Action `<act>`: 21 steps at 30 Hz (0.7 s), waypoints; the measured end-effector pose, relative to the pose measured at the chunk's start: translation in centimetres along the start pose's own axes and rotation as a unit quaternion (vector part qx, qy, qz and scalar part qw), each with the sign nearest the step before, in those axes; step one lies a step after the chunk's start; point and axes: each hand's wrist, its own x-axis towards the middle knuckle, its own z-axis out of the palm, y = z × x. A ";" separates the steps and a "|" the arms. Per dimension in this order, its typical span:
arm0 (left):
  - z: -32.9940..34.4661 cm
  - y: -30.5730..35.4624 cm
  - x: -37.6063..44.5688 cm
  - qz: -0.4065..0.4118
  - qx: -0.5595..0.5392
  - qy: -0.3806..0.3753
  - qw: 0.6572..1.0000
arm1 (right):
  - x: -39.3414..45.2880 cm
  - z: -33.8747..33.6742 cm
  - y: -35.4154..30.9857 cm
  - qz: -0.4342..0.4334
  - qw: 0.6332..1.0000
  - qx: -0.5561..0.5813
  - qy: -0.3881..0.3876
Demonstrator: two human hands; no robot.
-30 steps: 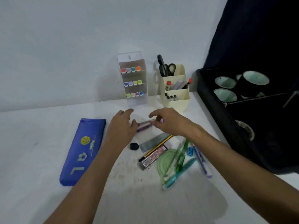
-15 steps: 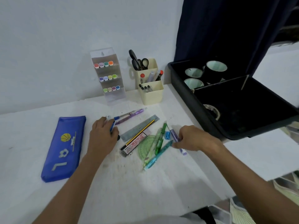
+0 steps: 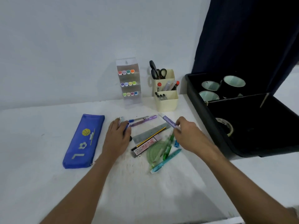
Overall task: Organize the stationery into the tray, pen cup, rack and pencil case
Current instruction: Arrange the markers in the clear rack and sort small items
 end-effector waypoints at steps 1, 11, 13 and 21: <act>0.0 0.0 -0.1 -0.019 -0.004 0.005 1.000 | 0.5 0.1 -0.6 -0.024 0.999 0.028 0.005; -0.1 0.4 -0.1 -0.099 0.010 0.011 0.995 | 9.9 1.1 -6.1 -0.194 0.965 0.107 0.137; -0.4 0.8 -0.1 -0.107 0.009 0.018 0.994 | 11.0 1.3 -6.5 -0.203 0.962 0.084 0.160; 0.0 0.6 0.2 -0.118 0.028 0.032 0.992 | 13.3 2.5 -6.2 -0.236 0.958 -0.076 0.144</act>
